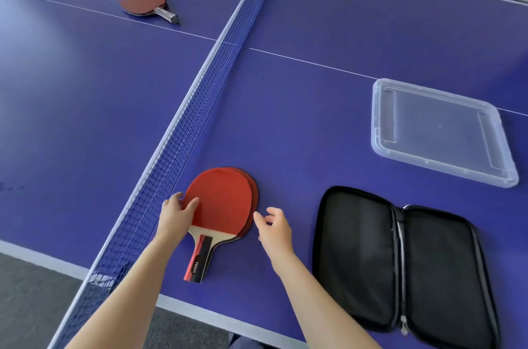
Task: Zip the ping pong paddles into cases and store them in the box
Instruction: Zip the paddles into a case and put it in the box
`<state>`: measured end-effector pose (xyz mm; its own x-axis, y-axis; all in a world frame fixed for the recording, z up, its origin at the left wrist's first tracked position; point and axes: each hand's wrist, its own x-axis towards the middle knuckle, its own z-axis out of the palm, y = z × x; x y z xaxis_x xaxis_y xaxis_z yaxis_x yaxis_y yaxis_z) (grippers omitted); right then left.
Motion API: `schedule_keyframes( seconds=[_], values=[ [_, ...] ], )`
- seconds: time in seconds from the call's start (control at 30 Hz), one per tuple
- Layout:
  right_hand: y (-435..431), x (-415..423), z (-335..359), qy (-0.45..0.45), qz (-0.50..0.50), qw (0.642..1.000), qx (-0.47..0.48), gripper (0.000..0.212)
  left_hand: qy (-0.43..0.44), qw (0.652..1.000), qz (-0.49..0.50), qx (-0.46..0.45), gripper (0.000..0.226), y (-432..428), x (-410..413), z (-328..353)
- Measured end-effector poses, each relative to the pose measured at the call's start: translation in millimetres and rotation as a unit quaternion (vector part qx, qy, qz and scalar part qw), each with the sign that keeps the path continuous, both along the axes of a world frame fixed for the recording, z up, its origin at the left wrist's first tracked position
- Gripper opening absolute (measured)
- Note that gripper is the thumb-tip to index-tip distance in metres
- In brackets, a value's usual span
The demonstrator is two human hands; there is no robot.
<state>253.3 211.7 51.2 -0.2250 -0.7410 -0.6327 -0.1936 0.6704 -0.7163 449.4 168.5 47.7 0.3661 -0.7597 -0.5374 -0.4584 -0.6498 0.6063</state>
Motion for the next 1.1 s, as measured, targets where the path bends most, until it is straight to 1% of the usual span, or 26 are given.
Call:
schedule_keyframes(
  seconds=[0.1, 0.27, 0.33, 0.47, 0.63, 0.73, 0.83, 0.93, 1.1],
  values=[
    [-11.5, 13.0, -4.8, 0.006, -0.009, 1.0, 0.012, 0.049, 0.009, 1.0, 0.002, -0.002, 0.049, -7.3, -0.7, -3.2],
    [-25.5, 26.8, -12.7, 0.075, -0.006, 0.997, 0.021, 0.043, 0.027, 0.999, 0.037, 0.003, 0.038, -11.9, -0.8, -10.3],
    [-26.4, 29.6, -16.2, 0.086, -0.016, 0.996, 0.024, 0.042, 0.033, 0.998, 0.045, -0.004, 0.035, -9.5, -1.7, -13.2],
    [-26.2, 26.0, -15.3, 0.07, -0.037, 0.997, 0.013, 0.04, 0.07, 0.995, 0.066, -0.018, 0.027, -7.2, 0.1, -14.5],
    [-25.2, 9.3, -6.0, 0.023, -0.056, 0.998, -0.013, 0.04, 0.155, 0.984, 0.087, -0.025, 0.027, -6.2, -0.3, -11.2],
    [-24.0, -6.8, 2.5, 0.009, -0.066, 0.997, -0.034, 0.04, 0.216, 0.973, 0.077, -0.028, 0.017, -7.4, -12.5, 2.3],
    [-21.1, -27.2, 11.6, -0.007, -0.088, 0.995, -0.054, 0.038, 0.266, 0.962, 0.053, -0.03, 0.022, -8.7, -23.3, 17.7],
    [-15.5, -53.4, 24.4, -0.029, -0.11, 0.991, -0.07, 0.041, 0.31, 0.95, 0.009, -0.037, 0.027, -7.7, -40.7, 32.5],
    [4.3, -105.6, 48.4, -0.044, -0.165, 0.98, -0.099, 0.038, 0.357, 0.932, -0.049, -0.048, 0.025, -1.4, -88.1, 55.4]
  ],
)
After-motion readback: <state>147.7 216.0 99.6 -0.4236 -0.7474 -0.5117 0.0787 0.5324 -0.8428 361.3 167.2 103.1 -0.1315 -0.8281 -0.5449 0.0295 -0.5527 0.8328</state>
